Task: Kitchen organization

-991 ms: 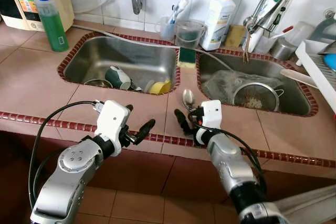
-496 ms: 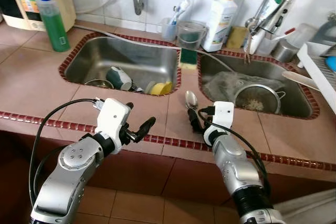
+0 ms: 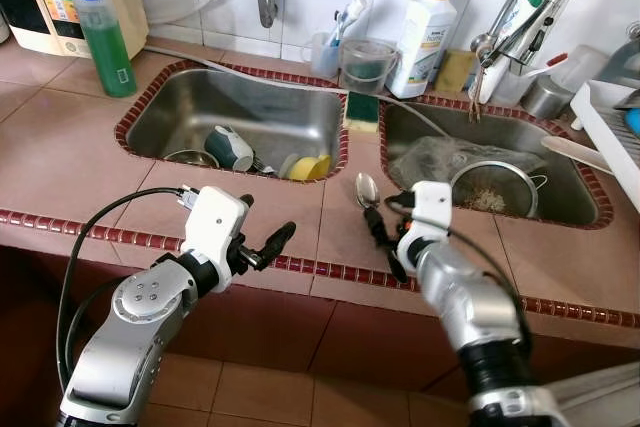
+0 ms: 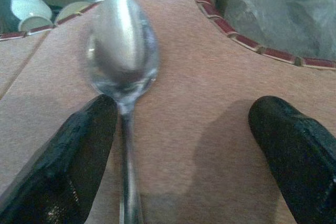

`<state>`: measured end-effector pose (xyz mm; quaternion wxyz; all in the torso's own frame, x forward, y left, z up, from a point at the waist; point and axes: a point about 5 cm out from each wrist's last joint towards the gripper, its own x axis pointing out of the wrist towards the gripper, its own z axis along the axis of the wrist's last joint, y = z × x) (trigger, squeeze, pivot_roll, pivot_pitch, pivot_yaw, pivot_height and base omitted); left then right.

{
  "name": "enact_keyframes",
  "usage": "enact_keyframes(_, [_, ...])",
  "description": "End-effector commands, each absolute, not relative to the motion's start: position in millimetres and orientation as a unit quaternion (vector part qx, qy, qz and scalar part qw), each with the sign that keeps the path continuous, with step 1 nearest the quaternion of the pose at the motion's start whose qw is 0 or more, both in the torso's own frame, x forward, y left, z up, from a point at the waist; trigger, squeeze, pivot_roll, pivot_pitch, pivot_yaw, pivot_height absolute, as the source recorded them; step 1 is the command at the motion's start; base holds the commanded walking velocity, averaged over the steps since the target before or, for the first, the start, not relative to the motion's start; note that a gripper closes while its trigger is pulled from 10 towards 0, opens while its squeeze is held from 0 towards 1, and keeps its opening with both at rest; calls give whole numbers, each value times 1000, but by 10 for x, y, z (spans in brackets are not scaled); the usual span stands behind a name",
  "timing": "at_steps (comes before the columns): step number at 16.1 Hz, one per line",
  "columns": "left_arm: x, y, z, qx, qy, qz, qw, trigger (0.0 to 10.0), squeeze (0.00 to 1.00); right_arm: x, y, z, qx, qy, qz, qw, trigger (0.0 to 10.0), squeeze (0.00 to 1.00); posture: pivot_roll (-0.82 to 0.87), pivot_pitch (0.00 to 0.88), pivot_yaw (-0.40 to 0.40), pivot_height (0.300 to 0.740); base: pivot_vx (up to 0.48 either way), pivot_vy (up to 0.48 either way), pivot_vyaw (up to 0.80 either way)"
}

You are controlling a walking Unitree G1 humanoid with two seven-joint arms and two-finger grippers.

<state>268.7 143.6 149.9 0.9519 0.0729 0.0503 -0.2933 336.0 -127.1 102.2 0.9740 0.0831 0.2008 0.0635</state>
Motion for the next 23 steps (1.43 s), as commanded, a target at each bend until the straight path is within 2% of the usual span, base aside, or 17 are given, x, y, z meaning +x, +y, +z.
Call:
enact_keyframes(1, [2705, 1398, 1523, 74, 43, -296, 951, 10000, 0, 3328, -1428, 966, 83, 227, 36, 970, 10000, 0, 14, 45, -100, 740, 0, 0, 0])
enact_keyframes(3, [2708, 1393, 1522, 76, 42, -296, 951, 10000, 0, 3340, -1452, 991, 96, 244, 42, 964, 10000, 0, 13, 43, -100, 740, 0, 0, 0])
enact_keyframes(4, [2723, 1382, 1533, 74, 38, -295, 952, 10000, 0, 3352, -1515, 1013, 72, 255, 52, 963, 9098, 0, 12, 37, -105, 740, 0, 0, 0])
enact_keyframes(5, [2728, 1381, 1535, 72, 38, -294, 952, 10000, 0, 3359, -1522, 1036, 72, 250, 59, 964, 10000, 0, 12, 36, -105, 740, 0, 0, 0])
enact_keyframes(11, [2729, 1379, 1531, 70, 36, -288, 954, 10000, 0, 3387, -1519, 1126, 17, 243, 117, 963, 10000, 0, 15, 40, -115, 740, 0, 0, 0])
enact_keyframes(13, [2729, 1380, 1532, 69, 36, -285, 955, 10000, 0, 3398, -1500, 1186, -13, 199, 147, 969, 10000, 0, 15, 43, -116, 740, 0, 0, 0])
enact_keyframes(16, [2730, 1376, 1535, 66, 34, -283, 956, 10000, 0, 3411, -1483, 1250, 7, 175, 159, 972, 10000, 0, 14, 46, -117, 740, 0, 0, 0])
enact_keyframes(23, [2760, 1386, 1556, 65, 31, -277, 958, 10000, 0, 3387, -1564, 1093, -25, 227, 164, 960, 10000, 0, 6, 63, -115, 740, 0, 0, 0])
